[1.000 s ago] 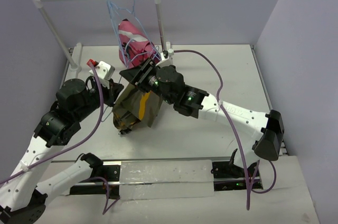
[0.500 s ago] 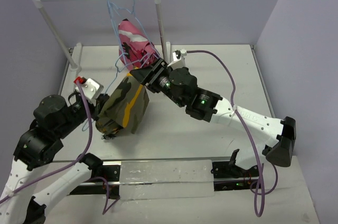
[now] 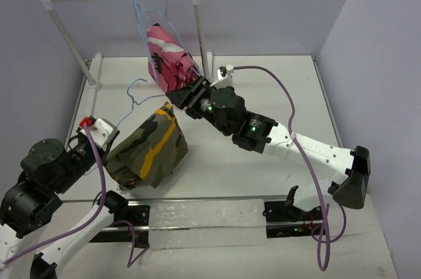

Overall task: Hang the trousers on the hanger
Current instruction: Place the hanger at the clothesline.

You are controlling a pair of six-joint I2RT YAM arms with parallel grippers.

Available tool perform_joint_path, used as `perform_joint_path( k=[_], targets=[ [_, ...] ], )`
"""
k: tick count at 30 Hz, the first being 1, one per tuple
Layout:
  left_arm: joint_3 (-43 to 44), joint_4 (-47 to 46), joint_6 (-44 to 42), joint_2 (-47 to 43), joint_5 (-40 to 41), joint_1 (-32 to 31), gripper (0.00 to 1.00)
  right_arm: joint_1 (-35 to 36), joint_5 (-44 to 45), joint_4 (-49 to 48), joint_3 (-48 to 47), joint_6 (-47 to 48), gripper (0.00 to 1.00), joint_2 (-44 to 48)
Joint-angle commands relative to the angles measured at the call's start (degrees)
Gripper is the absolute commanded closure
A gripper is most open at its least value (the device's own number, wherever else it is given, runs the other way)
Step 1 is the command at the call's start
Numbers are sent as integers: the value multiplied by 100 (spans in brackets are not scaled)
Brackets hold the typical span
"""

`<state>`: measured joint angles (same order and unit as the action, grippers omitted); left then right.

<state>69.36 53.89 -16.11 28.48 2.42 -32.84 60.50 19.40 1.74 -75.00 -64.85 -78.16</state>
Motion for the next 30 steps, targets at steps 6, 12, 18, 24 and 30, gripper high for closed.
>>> perform_joint_path(
  k=[6,12,18,24,30],
  targets=[
    [145,-319,-344,-591,619,361,100,-29,349,37,204,25,46,428],
    [200,42,-490,-862,918,374,100,-29,398,55,222,25,46,451],
    [367,69,-498,-871,1300,533,100,-30,407,55,240,-2,46,451],
    [315,-123,-405,-830,1823,649,100,-29,462,72,286,25,46,541],
    [310,-286,-332,-617,2182,744,100,-76,541,56,486,12,46,726]
  ],
)
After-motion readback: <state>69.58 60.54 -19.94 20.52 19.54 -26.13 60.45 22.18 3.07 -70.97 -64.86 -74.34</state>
